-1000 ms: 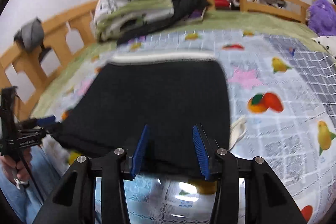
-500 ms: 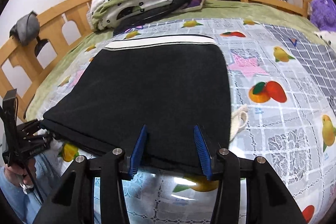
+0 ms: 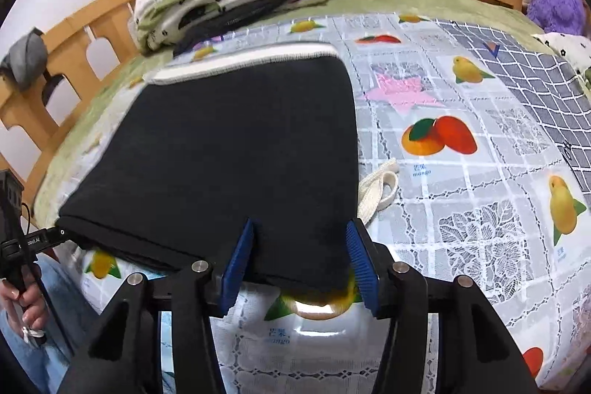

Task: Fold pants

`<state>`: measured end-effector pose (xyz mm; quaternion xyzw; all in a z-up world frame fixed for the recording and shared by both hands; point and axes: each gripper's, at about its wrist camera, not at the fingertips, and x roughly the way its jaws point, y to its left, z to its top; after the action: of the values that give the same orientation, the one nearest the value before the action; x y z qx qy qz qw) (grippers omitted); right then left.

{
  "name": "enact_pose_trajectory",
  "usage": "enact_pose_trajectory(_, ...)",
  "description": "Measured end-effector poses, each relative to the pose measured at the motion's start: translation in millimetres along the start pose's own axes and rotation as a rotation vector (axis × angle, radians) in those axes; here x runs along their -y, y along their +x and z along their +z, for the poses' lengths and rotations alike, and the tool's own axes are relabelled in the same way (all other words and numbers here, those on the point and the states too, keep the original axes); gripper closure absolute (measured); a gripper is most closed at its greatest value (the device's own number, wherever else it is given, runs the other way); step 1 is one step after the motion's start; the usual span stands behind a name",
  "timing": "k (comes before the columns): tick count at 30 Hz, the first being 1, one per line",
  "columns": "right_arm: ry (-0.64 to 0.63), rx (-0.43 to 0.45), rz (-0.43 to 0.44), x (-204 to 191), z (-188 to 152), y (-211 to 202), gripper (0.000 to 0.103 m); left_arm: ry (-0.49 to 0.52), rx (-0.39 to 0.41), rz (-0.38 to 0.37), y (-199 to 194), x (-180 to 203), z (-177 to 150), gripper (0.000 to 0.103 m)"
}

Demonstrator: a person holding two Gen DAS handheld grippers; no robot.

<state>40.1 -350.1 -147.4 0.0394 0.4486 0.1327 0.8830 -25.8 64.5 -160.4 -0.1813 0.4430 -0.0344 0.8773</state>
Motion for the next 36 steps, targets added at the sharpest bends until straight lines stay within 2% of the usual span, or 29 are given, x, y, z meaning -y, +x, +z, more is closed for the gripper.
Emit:
enact_pose_trajectory(3,-0.01,0.047,0.025,-2,4,-11,0.051,0.125,0.059,0.037,-22,17,0,0.063)
enact_pose_trajectory(4,-0.015,0.059,0.022,-4,6,-12,0.051,0.14,0.074,0.034,-26,21,3,0.063)
enact_pose_trajectory(8,0.007,0.087,0.036,-2,14,-13,0.051,0.176,0.167,-0.025,-54,24,23,0.061)
enact_pose_trajectory(9,0.022,0.078,0.039,1,15,-9,0.051,0.181,0.18,-0.036,-57,26,28,0.057)
enact_pose_trajectory(11,0.033,0.039,0.028,2,15,0,0.051,0.224,0.163,-0.05,-50,38,37,0.055)
enact_pose_trajectory(13,0.037,0.013,0.014,3,13,9,0.051,0.279,0.135,-0.016,-37,53,40,0.055)
enact_pose_trajectory(15,0.03,0.025,0.007,1,13,7,0.051,0.268,0.11,0.012,-14,63,51,0.055)
enact_pose_trajectory(18,0.045,0.086,0.037,0,15,-5,0.051,0.232,0.03,-0.01,26,66,61,0.055)
enact_pose_trajectory(20,0.051,0.106,0.038,1,13,-6,0.051,0.239,-0.002,0.01,43,63,52,0.055)
enact_pose_trajectory(21,0.044,0.088,0.024,1,12,-2,0.051,0.265,-0.024,0.036,52,60,42,0.054)
enact_pose_trajectory(23,0.025,-0.01,-0.028,1,2,20,0.05,0.292,0.015,0.043,44,55,27,0.054)
enact_pose_trajectory(26,0.019,-0.008,0.011,4,-2,11,0.051,0.311,0.038,0.043,20,55,23,0.054)
enact_pose_trajectory(28,0.006,0.027,0.002,4,1,0,0.056,0.306,0.043,0.029,13,53,24,0.046)
enact_pose_trajectory(30,0.046,0.068,0.033,7,3,-8,0.056,0.329,-0.023,0.073,28,52,20,0.044)
enact_pose_trajectory(31,0.039,0.038,0.039,5,3,-3,0.055,0.359,-0.028,0.103,34,52,18,0.042)
enact_pose_trajectory(32,-0.015,-0.035,0.002,-2,0,10,0.055,0.367,-0.022,0.1,32,53,20,0.042)
enact_pose_trajectory(34,-0.087,-0.031,-0.038,-10,-3,12,0.055,0.318,-0.02,0.06,25,50,34,0.043)
enact_pose_trajectory(36,-0.114,-0.027,-0.032,-13,8,2,0.055,0.28,0.019,0.008,18,51,59,0.043)
